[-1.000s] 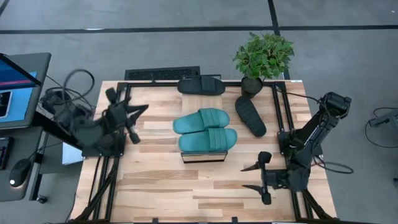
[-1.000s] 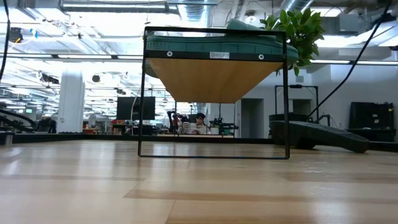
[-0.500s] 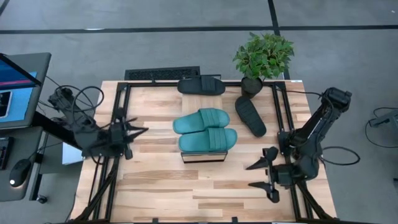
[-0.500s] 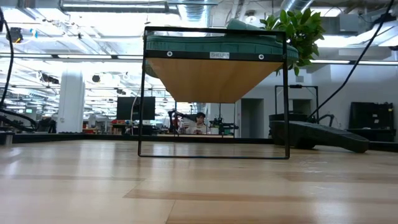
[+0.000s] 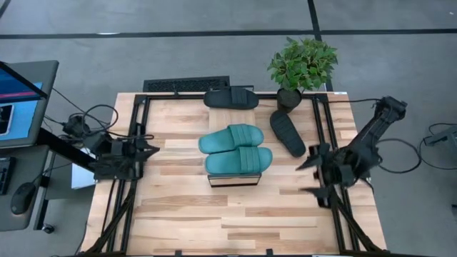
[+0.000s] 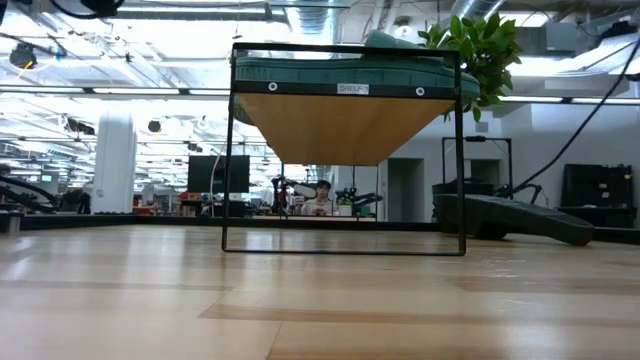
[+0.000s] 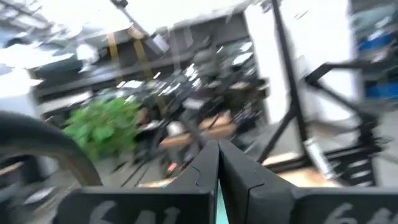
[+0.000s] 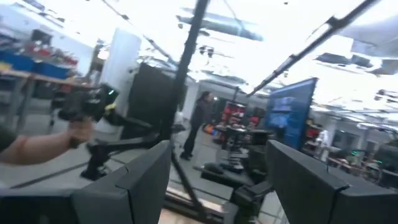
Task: Pick and place slides into the shelf
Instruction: Put the black slipper on the shelf
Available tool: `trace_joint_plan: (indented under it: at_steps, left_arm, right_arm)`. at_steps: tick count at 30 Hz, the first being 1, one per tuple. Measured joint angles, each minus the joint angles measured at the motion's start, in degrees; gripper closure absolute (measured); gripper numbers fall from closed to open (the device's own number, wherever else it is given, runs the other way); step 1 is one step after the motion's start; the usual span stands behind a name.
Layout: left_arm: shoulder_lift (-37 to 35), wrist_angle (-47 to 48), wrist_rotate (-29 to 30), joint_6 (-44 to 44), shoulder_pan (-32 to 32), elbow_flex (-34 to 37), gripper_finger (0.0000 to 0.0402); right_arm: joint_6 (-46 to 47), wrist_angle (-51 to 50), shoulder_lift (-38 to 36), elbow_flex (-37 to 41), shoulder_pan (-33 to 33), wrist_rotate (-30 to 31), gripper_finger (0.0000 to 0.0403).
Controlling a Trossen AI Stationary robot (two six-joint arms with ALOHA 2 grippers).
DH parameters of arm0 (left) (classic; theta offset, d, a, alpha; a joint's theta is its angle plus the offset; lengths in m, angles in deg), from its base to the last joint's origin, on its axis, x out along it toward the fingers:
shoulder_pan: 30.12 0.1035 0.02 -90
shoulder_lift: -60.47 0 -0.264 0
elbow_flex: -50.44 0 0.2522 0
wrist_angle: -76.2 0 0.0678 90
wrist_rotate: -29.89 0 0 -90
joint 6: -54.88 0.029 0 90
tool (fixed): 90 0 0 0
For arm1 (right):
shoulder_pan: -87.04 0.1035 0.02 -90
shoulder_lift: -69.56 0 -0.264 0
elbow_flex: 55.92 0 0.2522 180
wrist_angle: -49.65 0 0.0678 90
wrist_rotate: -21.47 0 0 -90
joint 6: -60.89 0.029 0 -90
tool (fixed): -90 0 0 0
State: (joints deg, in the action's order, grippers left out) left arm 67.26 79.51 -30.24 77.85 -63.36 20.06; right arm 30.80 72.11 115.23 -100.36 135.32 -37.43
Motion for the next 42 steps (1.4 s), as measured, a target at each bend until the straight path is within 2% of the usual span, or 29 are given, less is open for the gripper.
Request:
trace_joint_plan:
  at_steps: [4,10,13,18,21,24,27,32,37,42]
  left_arm:
    - [-5.5,1.0,-5.6,-1.1,0.0,3.0,0.0401]
    - [-6.5,0.1,-3.4,-1.2,0.0,7.8,0.0401]
    - [-6.6,-1.3,-2.6,-1.4,0.0,9.5,0.0401]
    - [-6.6,-2.6,-2.5,-0.9,0.0,10.5,0.0401]
    - [-6.6,-2.6,-1.2,0.2,0.0,11.1,0.0401]
    - [-6.6,-2.4,2.0,1.7,0.0,11.2,0.0401]
    - [-6.6,-2.8,5.6,2.5,0.0,11.2,0.0401]
    - [-6.6,-1.2,8.7,2.7,0.0,11.2,0.0401]
    - [-6.5,2.5,9.2,2.8,0.0,11.2,0.0401]
    - [-6.5,5.5,9.5,2.3,0.0,11.2,0.0401]
  right_arm:
    - [0.1,-3.6,-4.6,0.0,-2.6,-0.9,0.0148]
    - [-0.2,-10.8,-9.9,0.0,-5.2,-11.3,0.0148]
    - [-0.2,-15.2,-12.7,0.0,-6.4,-13.7,0.0148]
    - [2.9,-22.5,-17.4,0.0,-9.1,-12.4,0.0148]
    - [6.5,-26.3,-19.4,0.0,-11.4,-8.3,0.0148]
    - [11.1,-29.0,-20.8,0.0,-14.0,-4.8,0.0148]
    - [14.2,-28.9,-21.0,0.0,-16.4,-4.2,0.0148]
    - [9.5,-26.2,-20.9,0.0,-19.8,-4.2,0.0148]
    - [10.1,-24.0,-20.5,0.0,-22.3,-4.2,0.0148]
    - [10.6,-27.1,-20.5,0.0,-22.9,-4.2,0.0148]
